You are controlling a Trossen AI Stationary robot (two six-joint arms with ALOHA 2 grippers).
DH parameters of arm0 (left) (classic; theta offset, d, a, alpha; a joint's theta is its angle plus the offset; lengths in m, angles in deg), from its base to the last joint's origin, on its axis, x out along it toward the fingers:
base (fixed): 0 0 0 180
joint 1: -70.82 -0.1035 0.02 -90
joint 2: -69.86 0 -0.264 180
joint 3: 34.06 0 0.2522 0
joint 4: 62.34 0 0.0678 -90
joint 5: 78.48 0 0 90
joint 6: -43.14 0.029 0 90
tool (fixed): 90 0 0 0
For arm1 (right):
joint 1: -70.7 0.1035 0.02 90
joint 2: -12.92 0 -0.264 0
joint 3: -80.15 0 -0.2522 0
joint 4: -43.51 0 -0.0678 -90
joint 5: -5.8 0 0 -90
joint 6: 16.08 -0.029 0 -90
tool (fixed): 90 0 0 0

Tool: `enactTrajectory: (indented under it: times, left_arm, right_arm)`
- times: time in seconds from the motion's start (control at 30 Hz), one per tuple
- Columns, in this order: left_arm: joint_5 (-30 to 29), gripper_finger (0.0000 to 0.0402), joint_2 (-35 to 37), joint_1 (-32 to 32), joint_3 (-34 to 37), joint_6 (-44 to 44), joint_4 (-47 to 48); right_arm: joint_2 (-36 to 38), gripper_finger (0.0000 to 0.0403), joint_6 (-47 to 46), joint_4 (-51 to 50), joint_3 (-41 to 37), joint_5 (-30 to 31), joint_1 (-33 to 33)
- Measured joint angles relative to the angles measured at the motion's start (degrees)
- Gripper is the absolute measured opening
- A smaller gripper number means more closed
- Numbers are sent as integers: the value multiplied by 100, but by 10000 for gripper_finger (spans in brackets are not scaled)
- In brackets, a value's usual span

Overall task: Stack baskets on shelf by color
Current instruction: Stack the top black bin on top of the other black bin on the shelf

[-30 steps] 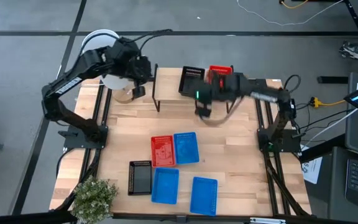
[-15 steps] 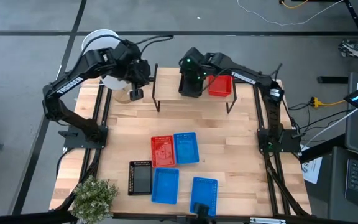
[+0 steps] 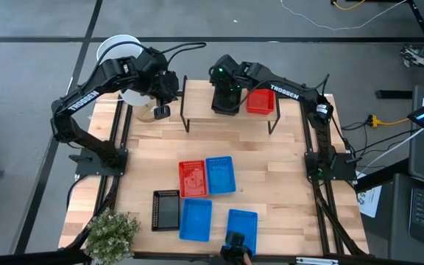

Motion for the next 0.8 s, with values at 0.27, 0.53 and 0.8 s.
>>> enactTrajectory:
  times: [0.27,0.53,0.8]
  left_arm:
    - [0,63,0,0,0,11,0]
    - [0,63,0,0,0,13,0]
    - [0,63,0,0,2,11,2]
  right_arm:
    - [-17,79,7,79,2,-299,-21]
    - [-20,79,7,226,2,-353,-30]
    - [2,79,-5,198,194,-355,215]
